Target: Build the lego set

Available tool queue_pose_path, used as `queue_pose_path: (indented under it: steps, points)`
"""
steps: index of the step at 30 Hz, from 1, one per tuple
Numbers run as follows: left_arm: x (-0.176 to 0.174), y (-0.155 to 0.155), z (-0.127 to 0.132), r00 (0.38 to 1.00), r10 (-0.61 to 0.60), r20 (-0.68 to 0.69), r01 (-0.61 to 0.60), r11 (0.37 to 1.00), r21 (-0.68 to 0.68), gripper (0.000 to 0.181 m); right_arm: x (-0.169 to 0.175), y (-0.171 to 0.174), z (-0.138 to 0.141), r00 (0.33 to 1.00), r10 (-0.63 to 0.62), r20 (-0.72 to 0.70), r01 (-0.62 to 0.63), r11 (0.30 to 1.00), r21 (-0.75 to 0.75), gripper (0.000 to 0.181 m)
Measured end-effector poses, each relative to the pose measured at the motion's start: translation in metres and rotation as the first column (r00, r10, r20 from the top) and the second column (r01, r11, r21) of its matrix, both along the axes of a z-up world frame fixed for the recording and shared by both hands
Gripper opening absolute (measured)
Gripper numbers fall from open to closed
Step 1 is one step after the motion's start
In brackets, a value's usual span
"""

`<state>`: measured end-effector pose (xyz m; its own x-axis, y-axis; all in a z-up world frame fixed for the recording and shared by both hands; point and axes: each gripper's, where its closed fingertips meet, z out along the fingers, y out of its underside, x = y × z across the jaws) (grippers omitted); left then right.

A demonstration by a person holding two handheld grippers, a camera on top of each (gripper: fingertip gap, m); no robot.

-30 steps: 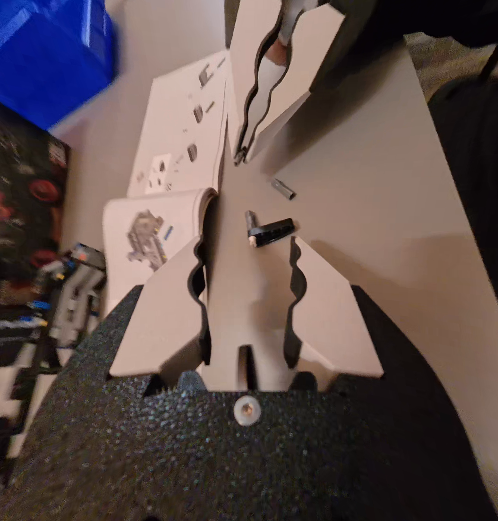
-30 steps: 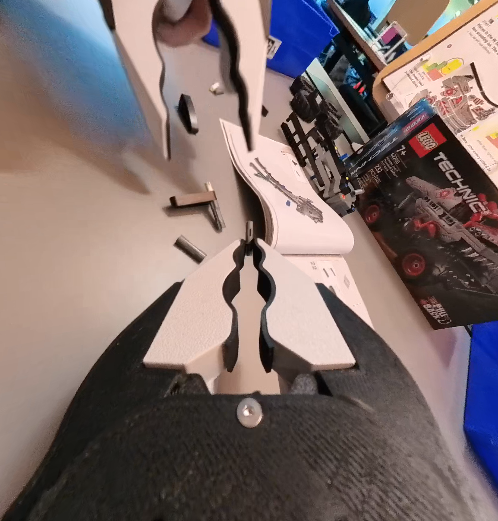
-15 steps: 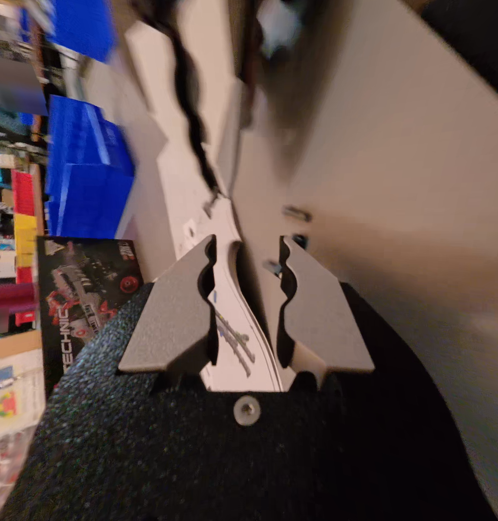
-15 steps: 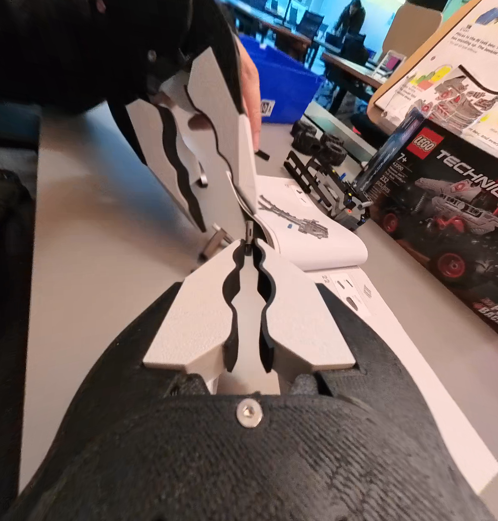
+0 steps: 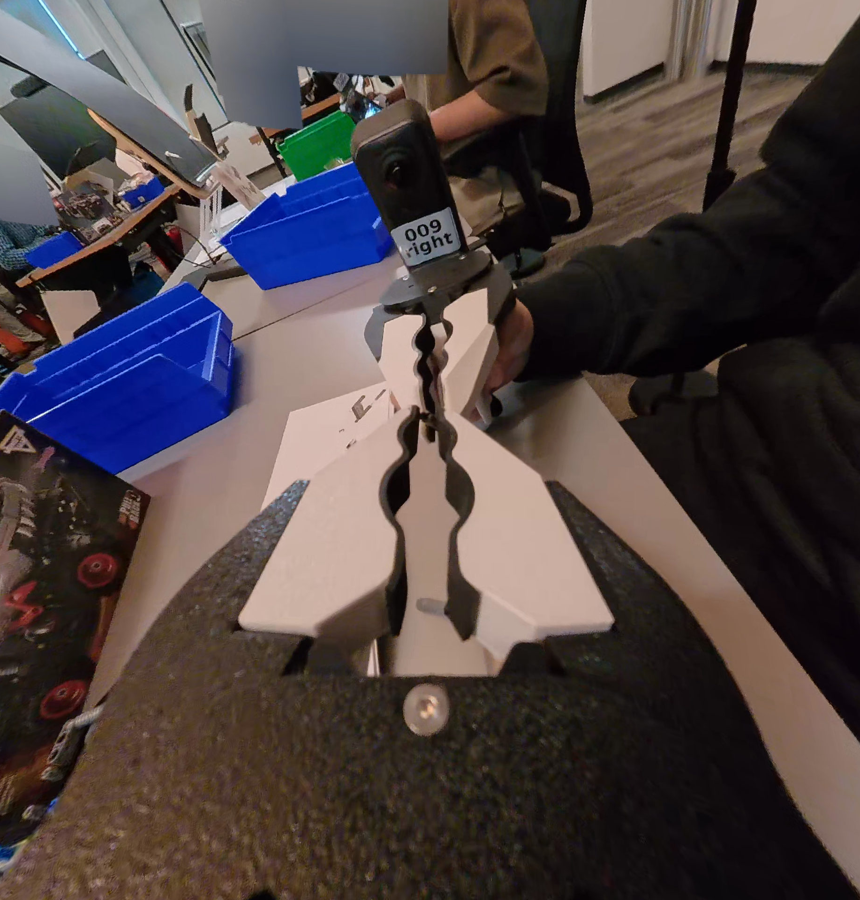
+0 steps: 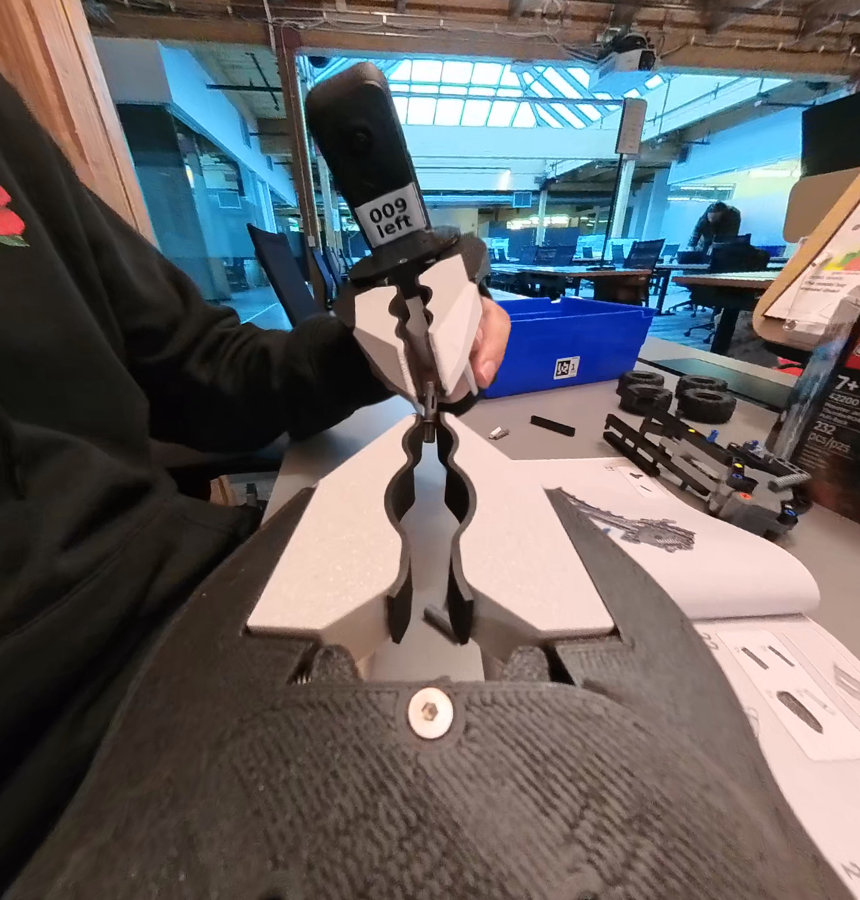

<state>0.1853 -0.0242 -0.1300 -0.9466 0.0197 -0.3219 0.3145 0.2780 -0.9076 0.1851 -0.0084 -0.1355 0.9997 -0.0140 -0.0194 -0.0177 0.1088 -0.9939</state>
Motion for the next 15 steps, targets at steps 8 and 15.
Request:
queue_pose_path:
  steps: [8, 15]
  points:
    - [-0.0027, -0.0019, -0.0016, 0.996, 0.013, -0.084, -0.013, 1.0, 0.001, 0.002, 0.0, 0.003, 0.0007, 0.998, -0.042, 0.05, 0.042, 0.999, 0.014, 0.003]
    - [0.0049, -0.0053, 0.0, 0.979, 0.077, -0.186, -0.064, 0.995, 0.073, 0.002, 0.0087, 0.0012, 0.0035, 0.969, -0.186, 0.165, 0.185, 0.983, 0.02, 0.003]
